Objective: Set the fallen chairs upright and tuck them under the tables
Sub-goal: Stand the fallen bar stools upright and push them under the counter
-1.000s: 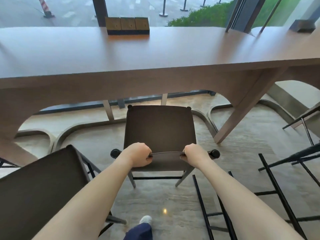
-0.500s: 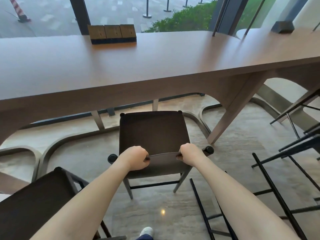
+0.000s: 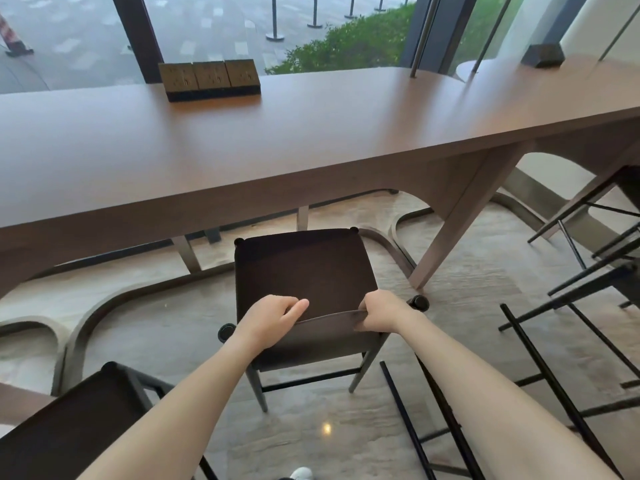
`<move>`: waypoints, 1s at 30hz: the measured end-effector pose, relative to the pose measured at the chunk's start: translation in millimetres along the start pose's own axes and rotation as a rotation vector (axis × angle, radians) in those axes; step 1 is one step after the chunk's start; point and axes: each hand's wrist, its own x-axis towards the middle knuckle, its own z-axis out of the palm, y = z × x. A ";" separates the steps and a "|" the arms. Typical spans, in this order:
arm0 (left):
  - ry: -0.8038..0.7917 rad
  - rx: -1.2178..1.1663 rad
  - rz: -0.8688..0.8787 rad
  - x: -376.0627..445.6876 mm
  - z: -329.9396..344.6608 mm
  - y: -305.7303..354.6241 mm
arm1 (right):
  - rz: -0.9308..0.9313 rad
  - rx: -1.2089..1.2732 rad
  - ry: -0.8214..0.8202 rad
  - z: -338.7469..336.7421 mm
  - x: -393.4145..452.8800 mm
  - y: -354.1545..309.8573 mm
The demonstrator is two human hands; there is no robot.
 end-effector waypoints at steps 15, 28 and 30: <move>0.329 -0.955 -0.335 25.5 -35.3 7.0 | -0.050 1.645 0.414 -21.0 -29.2 -21.6; -0.103 -0.995 -0.165 23.7 9.0 156.4 | 0.194 1.868 0.853 36.4 -199.4 71.5; -0.204 -0.983 -0.126 12.0 28.0 187.1 | 0.258 1.907 0.939 55.3 -239.1 86.8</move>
